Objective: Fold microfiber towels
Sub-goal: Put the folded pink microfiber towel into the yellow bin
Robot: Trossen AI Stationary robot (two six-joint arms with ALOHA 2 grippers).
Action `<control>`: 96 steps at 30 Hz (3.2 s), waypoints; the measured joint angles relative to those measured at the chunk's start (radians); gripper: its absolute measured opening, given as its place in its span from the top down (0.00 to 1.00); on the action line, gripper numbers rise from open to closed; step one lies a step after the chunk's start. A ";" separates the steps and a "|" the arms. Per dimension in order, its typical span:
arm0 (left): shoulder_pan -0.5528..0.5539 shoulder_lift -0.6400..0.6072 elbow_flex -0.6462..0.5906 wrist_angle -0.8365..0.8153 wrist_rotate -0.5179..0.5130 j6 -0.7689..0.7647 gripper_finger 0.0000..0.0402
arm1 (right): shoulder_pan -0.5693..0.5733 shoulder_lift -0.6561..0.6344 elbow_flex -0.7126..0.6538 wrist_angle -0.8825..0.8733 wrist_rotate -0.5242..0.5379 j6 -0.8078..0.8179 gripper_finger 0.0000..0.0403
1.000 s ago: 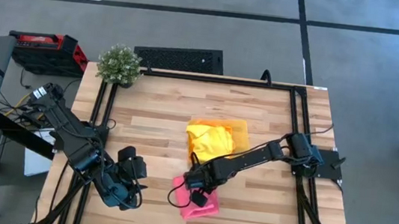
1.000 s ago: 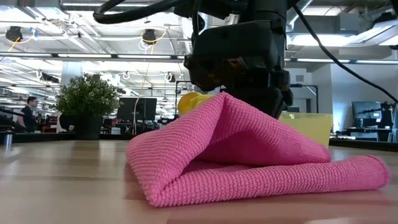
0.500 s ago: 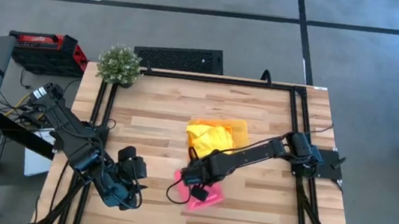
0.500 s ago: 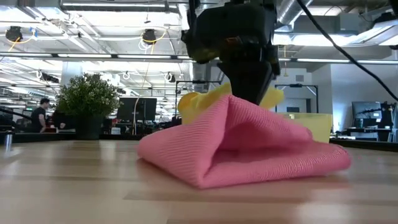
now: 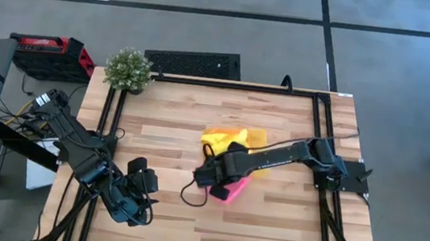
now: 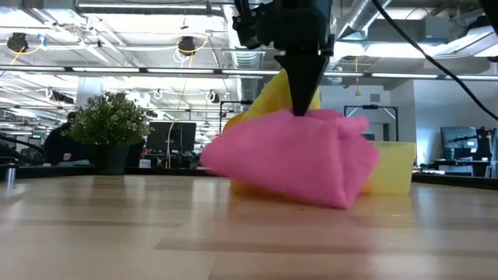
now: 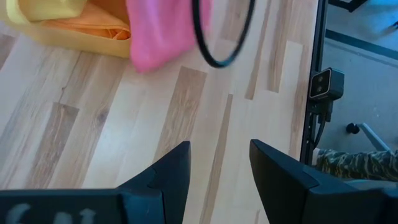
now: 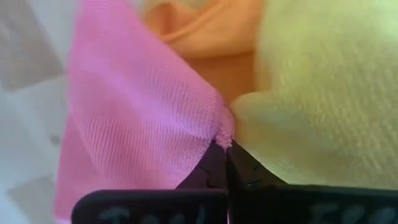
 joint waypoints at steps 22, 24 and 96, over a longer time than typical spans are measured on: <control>0.000 0.000 0.000 0.000 -0.002 -0.001 0.61 | -0.002 0.000 0.046 0.011 -0.146 -0.090 1.00; 0.000 0.000 0.000 0.000 -0.002 -0.001 0.61 | 0.010 0.000 0.036 0.022 -0.159 -0.083 1.00; 0.000 0.000 0.000 -0.002 -0.001 0.031 0.61 | -0.296 0.006 0.258 -0.203 -0.106 -0.422 0.68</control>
